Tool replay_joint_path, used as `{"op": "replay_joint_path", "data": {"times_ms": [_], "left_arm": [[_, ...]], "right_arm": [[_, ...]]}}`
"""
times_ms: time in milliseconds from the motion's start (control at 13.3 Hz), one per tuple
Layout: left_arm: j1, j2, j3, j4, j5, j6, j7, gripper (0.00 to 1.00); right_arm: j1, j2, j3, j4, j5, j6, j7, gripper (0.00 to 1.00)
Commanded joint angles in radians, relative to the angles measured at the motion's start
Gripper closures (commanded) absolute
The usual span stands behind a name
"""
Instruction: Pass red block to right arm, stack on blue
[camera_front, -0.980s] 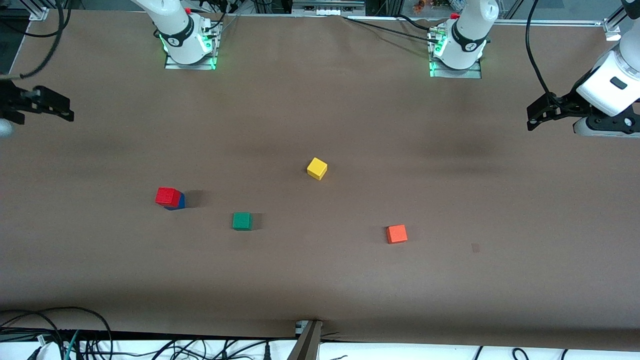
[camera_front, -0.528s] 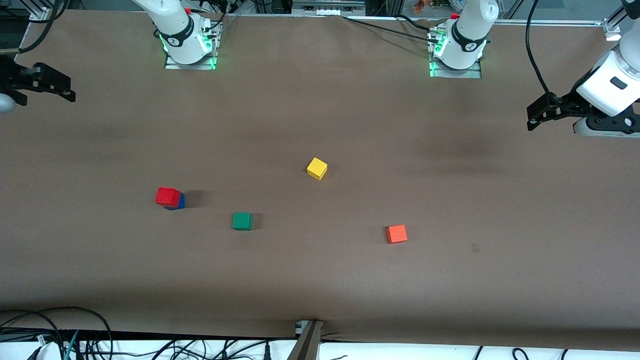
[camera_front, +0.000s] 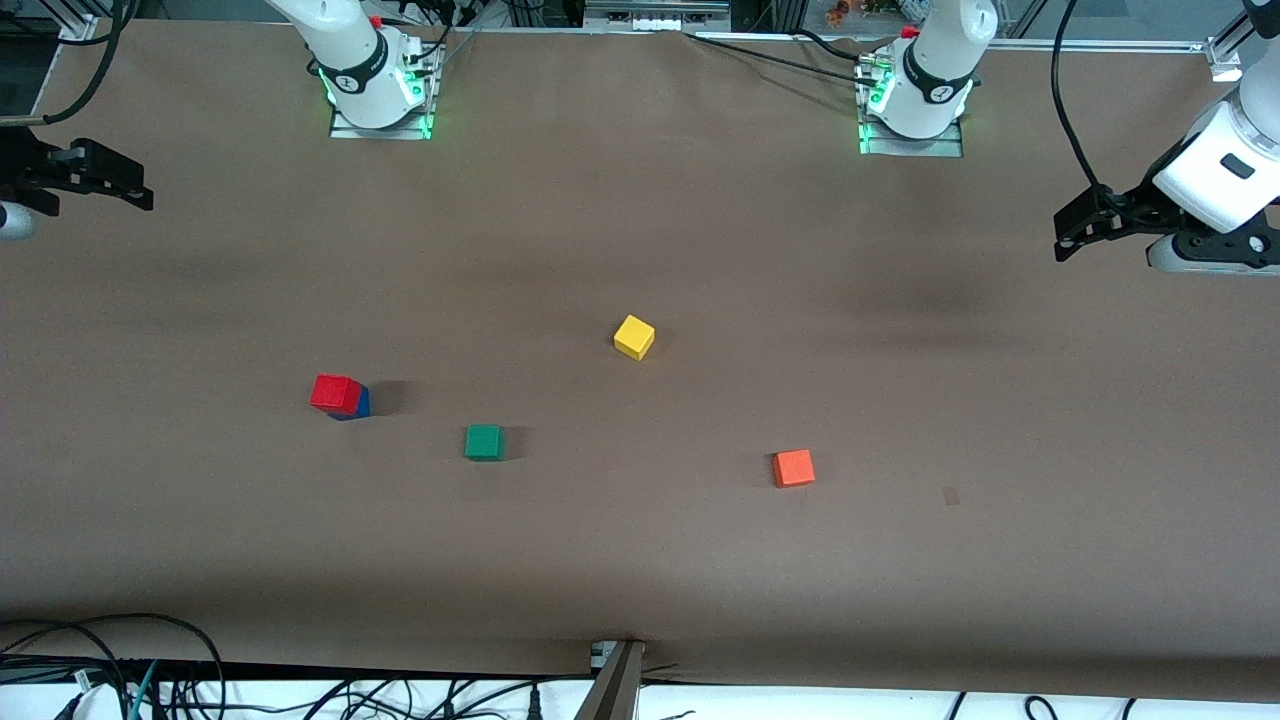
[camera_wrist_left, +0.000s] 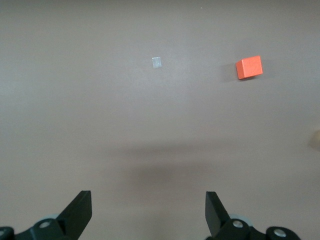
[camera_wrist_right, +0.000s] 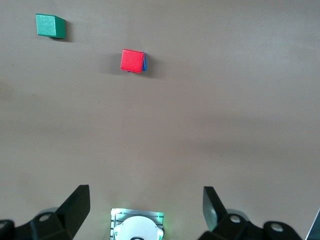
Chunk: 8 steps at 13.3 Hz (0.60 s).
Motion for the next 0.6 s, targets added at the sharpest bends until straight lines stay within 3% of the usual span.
{"op": "replay_joint_path", "data": {"times_ms": [0,528], "left_arm": [[-0.002,-0.006,0.002,-0.004,0.013,0.006,0.019,0.00],[-0.002,-0.006,0.002,-0.003,0.013,-0.012,0.023,0.00]], "right_arm": [[-0.007,-0.001,0.006,0.007,-0.007,0.002,-0.005,0.00],[-0.010,0.000,-0.006,0.007,-0.006,0.000,-0.006,0.00]]}}
